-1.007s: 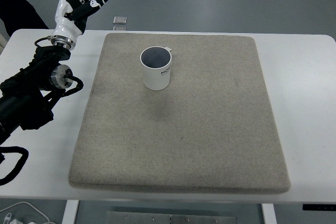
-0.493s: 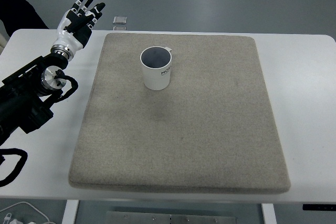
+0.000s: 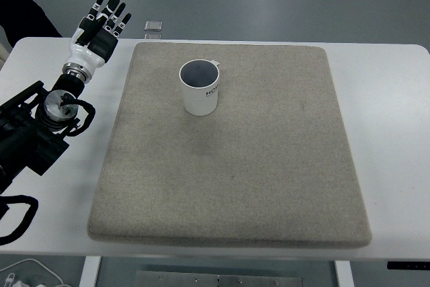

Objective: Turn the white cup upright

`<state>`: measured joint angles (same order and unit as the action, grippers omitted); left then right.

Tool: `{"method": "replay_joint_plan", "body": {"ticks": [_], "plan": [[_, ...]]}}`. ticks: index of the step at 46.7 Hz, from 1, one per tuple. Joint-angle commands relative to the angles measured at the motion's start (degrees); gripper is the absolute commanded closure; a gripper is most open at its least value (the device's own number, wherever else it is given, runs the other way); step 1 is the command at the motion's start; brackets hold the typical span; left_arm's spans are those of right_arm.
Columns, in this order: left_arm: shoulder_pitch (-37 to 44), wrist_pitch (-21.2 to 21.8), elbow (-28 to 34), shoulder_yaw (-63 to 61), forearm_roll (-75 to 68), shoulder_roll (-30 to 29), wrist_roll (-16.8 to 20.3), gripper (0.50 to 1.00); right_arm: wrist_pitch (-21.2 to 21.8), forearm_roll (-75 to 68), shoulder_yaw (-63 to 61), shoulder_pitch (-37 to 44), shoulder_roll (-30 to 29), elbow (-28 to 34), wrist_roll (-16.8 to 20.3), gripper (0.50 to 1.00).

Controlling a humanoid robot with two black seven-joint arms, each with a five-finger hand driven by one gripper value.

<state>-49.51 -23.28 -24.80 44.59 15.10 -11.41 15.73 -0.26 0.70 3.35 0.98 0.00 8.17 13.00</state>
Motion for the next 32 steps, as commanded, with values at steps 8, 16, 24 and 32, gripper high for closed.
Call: {"method": "replay_joint_plan", "body": {"ticks": [8,16,24,32], "plan": [[0.03,0.08,0.02,0.32,0.8,0.96,0.09,0.506,0.0,-0.09,-0.1,-0.02,0.0,0.0,0.0,0.57],[-0.05,0.17,1.24,0.76,0.89,2.36,0.09,0.506,0.0,-0.09,0.07,-0.1,0.0,0.0,0.0,0.57],[-0.14,0.08,3.53,0.93,0.89,4.65,0.09,0.506,-0.18,-0.18,-0.01,-0.1,0.0,0.0,0.0,0.57],[-0.14,0.08,3.53,1.02,0.89,4.74,0.18,0.506,-0.27,-0.18,-0.01,-0.1,0.0,0.0,0.0,0.57]]}}
